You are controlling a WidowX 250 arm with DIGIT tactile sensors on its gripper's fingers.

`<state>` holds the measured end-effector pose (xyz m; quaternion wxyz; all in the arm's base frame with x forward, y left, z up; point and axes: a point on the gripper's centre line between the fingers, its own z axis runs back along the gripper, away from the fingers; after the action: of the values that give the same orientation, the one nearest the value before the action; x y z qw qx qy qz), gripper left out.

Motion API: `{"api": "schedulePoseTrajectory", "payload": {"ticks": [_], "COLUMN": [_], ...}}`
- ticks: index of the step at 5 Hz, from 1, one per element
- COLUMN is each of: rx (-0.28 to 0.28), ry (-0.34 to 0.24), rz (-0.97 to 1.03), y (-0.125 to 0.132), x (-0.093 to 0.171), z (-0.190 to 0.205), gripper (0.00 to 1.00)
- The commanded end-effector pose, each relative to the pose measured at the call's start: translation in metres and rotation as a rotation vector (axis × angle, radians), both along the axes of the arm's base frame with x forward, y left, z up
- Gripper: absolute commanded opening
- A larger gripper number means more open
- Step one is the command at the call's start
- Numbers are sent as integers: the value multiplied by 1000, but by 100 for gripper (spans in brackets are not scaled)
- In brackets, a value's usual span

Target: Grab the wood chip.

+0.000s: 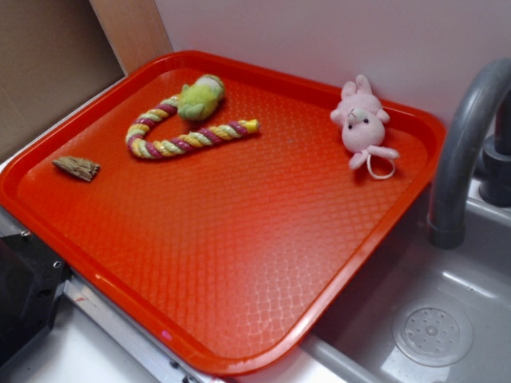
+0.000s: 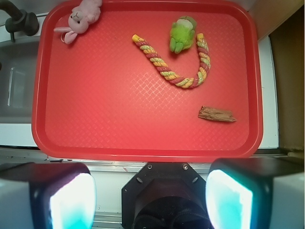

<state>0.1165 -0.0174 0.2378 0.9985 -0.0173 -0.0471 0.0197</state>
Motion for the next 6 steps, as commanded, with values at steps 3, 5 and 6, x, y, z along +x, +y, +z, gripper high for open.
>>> {"api": "schedulePoseTrajectory", "payload": {"ticks": [3,5,6], "rx": [-200,-163,-82], "ry": [-97,-105,-61], "rz": [495,999,1250], "y": [28,56,69], "x": [11,25,34], "z": [-29,-60,-87], "gripper": [100,100,100]}}
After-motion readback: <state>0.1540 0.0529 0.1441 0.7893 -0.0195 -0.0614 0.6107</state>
